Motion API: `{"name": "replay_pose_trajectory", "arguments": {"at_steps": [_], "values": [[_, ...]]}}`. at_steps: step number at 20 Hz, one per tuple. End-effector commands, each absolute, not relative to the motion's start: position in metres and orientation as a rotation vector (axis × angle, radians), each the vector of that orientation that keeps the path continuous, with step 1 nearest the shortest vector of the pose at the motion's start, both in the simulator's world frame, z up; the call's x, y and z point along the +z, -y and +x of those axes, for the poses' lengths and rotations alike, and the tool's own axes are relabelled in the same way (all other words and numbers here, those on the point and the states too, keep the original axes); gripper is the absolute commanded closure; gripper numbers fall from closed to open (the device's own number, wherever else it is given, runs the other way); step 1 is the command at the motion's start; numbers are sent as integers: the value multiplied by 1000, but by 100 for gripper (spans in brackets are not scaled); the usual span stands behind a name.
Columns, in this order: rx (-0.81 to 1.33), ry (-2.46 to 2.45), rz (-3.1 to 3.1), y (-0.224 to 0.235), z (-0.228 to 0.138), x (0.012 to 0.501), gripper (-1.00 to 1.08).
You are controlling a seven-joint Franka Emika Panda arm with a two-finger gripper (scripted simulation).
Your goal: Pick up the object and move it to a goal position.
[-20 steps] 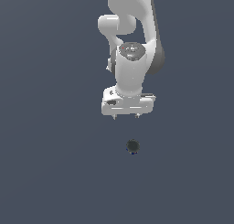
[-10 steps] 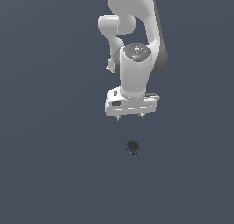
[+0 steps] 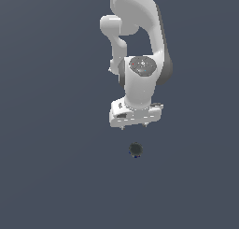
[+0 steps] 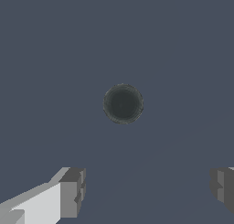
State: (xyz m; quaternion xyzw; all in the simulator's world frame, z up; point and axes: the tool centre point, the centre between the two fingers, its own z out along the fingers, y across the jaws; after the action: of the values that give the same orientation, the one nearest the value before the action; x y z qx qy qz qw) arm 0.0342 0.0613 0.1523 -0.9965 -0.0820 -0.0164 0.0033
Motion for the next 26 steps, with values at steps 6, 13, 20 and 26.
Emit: {"name": "replay_pose_trajectory", "arguments": {"at_steps": [6,13,20,26], "values": [[-27,452,-3108,-71,62,113,-92],[-8,600,-3084,-77,80,80,-92],[0,663,-3071,-80,87,65,-92],[1,661,-3071,-80,87,61,-92]]}}
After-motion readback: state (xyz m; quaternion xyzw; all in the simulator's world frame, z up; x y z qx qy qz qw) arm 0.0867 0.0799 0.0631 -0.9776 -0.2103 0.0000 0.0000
